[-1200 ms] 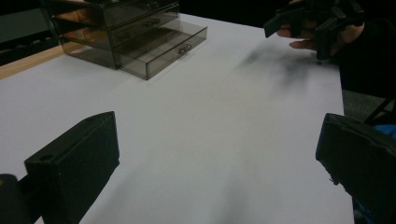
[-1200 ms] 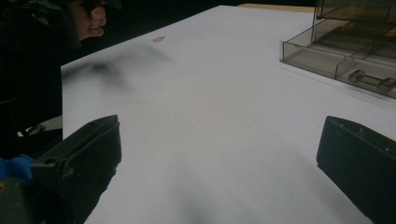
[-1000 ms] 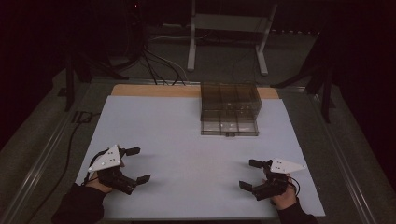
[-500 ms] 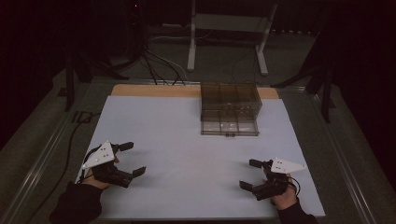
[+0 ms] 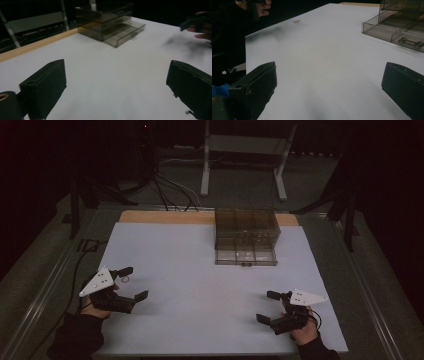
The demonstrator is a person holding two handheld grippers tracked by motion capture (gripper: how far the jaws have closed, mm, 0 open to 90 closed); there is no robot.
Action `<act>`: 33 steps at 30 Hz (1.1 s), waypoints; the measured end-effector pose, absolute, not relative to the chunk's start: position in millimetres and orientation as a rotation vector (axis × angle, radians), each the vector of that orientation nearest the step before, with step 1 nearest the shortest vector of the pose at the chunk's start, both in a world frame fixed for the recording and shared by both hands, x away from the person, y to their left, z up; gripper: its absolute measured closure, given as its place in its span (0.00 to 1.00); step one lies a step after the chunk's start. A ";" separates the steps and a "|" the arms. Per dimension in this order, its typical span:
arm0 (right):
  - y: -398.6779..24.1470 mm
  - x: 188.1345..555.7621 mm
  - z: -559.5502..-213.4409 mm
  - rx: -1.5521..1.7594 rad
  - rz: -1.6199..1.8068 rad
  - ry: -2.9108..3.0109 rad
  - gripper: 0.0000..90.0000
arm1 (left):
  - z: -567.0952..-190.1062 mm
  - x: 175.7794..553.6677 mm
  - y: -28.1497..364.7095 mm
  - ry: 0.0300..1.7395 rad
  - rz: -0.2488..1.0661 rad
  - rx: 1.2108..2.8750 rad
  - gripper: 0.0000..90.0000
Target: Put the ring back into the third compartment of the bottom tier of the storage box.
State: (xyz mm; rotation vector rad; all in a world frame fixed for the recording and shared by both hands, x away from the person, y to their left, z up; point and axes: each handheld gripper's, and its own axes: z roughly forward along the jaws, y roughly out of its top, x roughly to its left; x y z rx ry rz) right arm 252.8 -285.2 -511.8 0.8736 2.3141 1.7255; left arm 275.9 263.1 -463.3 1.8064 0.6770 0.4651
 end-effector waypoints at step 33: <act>-285.6 253.3 -512.3 0.880 1.739 2.317 0.00 | -490.4 308.7 304.3 1.113 0.578 1.765 0.07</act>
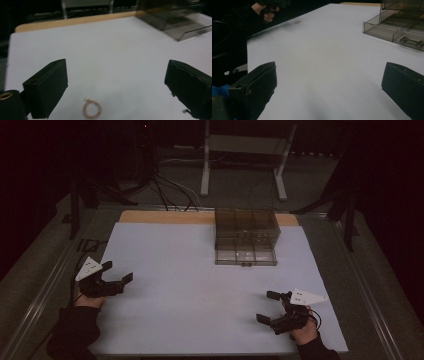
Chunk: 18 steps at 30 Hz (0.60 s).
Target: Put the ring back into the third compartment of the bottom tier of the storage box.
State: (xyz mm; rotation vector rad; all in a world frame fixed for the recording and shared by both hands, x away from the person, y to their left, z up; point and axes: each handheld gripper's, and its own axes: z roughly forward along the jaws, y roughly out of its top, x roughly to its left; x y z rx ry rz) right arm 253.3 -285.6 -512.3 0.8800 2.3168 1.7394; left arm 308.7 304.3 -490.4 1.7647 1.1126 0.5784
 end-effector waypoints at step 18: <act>-285.7 253.3 -512.3 0.882 1.741 2.316 0.00 | -509.6 319.9 311.0 1.356 0.650 1.841 0.36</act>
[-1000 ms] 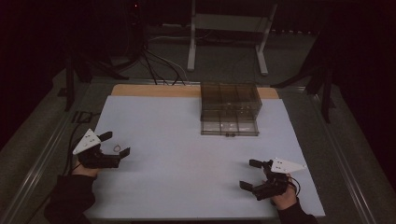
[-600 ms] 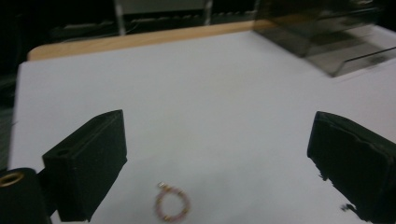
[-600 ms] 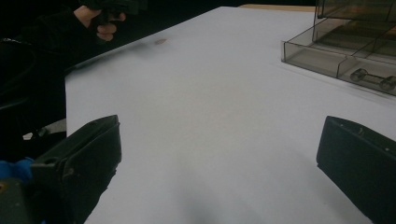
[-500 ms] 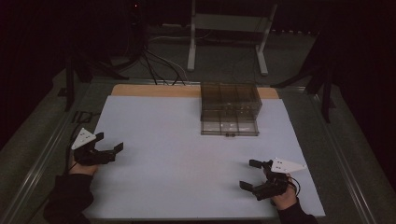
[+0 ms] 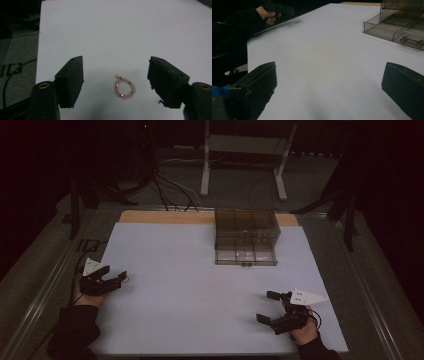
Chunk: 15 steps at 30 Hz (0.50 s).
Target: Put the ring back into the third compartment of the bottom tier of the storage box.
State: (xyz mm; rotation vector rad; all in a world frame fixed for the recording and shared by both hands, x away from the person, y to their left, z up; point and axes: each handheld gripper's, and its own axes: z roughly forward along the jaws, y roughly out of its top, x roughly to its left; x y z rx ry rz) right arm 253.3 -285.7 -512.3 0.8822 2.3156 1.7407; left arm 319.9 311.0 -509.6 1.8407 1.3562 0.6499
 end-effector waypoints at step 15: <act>-284.1 253.3 -513.0 0.875 1.732 2.326 0.00 | -520.8 328.3 306.1 1.379 0.577 1.931 0.64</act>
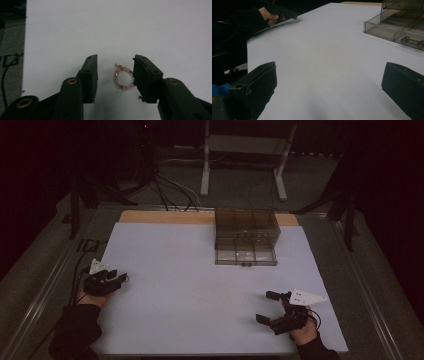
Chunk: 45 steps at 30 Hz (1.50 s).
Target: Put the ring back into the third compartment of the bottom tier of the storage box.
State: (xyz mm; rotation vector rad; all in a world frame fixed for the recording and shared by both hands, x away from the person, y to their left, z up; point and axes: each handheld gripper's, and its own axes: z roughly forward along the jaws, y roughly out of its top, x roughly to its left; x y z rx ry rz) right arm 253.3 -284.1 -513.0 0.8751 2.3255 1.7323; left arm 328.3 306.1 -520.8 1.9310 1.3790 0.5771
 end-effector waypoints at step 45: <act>-284.9 252.9 -512.3 0.884 1.720 2.319 0.00 | -521.1 336.8 306.9 1.451 0.518 1.950 0.98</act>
